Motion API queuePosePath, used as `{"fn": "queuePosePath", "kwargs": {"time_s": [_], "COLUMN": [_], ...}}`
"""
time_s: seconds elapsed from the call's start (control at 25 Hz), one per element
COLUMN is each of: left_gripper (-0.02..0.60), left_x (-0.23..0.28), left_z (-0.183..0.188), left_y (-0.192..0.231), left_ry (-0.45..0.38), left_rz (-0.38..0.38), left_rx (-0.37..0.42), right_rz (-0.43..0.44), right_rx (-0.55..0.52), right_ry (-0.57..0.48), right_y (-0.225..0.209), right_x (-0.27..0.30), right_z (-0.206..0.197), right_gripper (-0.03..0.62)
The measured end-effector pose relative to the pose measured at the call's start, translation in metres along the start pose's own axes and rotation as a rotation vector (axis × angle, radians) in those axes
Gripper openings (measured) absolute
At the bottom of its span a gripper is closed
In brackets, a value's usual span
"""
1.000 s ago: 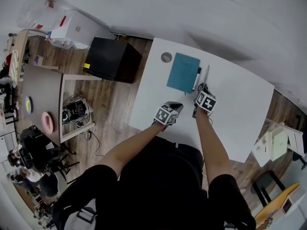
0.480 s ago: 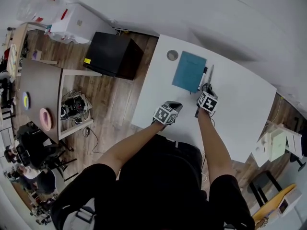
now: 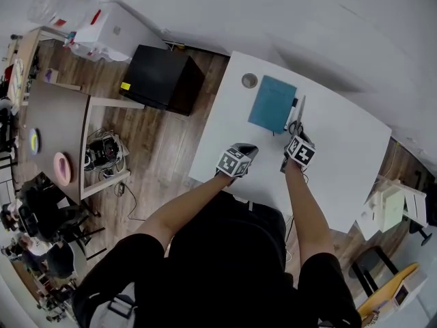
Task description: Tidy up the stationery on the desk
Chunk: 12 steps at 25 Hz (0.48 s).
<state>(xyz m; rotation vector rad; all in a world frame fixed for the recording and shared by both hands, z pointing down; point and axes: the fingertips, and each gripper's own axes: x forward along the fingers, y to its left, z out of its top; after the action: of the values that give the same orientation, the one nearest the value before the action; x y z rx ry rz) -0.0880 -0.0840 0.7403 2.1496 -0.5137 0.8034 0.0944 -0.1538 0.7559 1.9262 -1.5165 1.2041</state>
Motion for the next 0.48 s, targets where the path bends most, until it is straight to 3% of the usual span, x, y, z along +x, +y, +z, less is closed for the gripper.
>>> {"fn": "queuePosePath", "kwargs": {"time_s": [0.28, 0.4, 0.48], "left_gripper": [0.023, 0.023, 0.023], "left_x": [-0.028, -0.046, -0.057], "left_z": [0.01, 0.013, 0.015], "left_y": [-0.024, -0.038, -0.046], "left_ry": [-0.095, -0.129, -0.144], "left_rz": [-0.057, -0.057, -0.011], "left_rx": [-0.039, 0.022, 0.117], "right_rz": [0.088, 0.165, 0.262], "right_rx": [-0.053, -0.064, -0.049], "right_ry": [-0.049, -0.097, -0.116], "right_y": [0.016, 0.032, 0.05], "right_x": [-0.067, -0.105, -0.13], "right_z": [-0.004, -0.015, -0.026], "right_gripper": [0.087, 0.087, 0.082]}}
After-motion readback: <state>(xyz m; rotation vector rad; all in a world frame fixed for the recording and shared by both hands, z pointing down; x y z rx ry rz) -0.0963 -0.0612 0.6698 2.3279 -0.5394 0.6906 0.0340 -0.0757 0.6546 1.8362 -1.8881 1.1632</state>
